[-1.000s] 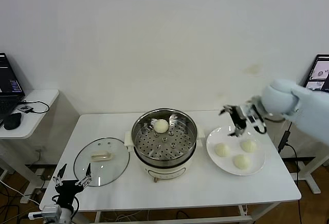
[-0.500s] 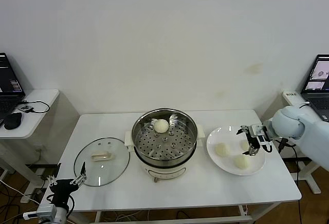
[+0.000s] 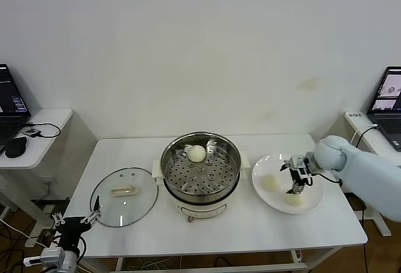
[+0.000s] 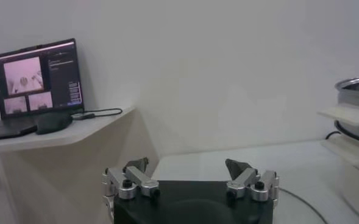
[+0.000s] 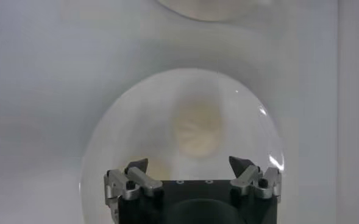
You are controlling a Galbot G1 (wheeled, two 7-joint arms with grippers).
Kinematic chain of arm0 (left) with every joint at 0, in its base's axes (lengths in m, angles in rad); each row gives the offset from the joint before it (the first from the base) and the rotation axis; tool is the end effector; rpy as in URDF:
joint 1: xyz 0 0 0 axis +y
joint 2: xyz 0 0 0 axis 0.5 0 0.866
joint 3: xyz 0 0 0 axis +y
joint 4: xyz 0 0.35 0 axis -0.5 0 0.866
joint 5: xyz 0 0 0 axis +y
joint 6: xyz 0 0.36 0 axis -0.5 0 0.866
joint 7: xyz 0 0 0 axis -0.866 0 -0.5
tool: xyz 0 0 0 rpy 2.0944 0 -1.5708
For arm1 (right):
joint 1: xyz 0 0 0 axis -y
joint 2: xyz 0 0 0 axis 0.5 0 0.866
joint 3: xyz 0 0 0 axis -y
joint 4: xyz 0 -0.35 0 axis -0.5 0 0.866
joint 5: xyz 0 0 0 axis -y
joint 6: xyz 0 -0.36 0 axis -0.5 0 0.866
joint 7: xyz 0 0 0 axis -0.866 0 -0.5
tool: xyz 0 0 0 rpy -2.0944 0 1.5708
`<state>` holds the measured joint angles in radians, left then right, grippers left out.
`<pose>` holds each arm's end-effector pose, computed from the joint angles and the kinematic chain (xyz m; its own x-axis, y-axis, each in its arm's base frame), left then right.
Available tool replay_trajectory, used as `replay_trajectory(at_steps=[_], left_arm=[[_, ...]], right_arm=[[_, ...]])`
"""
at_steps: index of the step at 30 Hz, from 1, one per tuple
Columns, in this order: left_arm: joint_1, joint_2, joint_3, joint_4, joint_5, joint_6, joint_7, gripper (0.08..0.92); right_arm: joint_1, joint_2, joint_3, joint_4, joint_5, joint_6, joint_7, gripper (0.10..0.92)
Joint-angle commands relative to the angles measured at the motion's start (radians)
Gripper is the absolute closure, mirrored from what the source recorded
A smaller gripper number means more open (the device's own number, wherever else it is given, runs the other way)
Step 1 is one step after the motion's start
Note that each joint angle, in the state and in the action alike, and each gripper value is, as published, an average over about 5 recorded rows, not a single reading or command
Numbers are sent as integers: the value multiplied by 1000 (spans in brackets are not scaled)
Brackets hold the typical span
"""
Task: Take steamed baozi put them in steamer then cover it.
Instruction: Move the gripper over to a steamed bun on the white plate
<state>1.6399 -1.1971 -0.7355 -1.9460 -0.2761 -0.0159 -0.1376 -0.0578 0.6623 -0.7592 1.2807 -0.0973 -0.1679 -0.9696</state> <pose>0.1726 0.1452 -0.3300 -0.9751 -0.1811 0.1279 -0.1579 0.9722 0.1730 0.5046 -0.1538 -0.2143 -0.2741 -0.1700 0.9466 -0.9509 -0.0993 -0.2932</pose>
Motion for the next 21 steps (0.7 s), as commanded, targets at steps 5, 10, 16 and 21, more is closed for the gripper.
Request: replay_trajectory(at_steps=[5, 10, 16, 21], left_arm=[[-4, 1, -4, 9, 1, -5, -3, 177], [-6, 0, -5, 18, 2, -9, -4, 177], [-14, -3, 1, 29, 4, -12, -7, 177], [-19, -3, 4, 31, 5, -12, -7, 177]], right_arm=[[-18, 148, 8, -140, -61, 5, 5, 203], [-9, 161, -3, -171, -69, 7, 9, 203], [-12, 172, -4, -191, -81, 4, 11, 210], [-18, 186, -1, -211, -83, 12, 10, 251]])
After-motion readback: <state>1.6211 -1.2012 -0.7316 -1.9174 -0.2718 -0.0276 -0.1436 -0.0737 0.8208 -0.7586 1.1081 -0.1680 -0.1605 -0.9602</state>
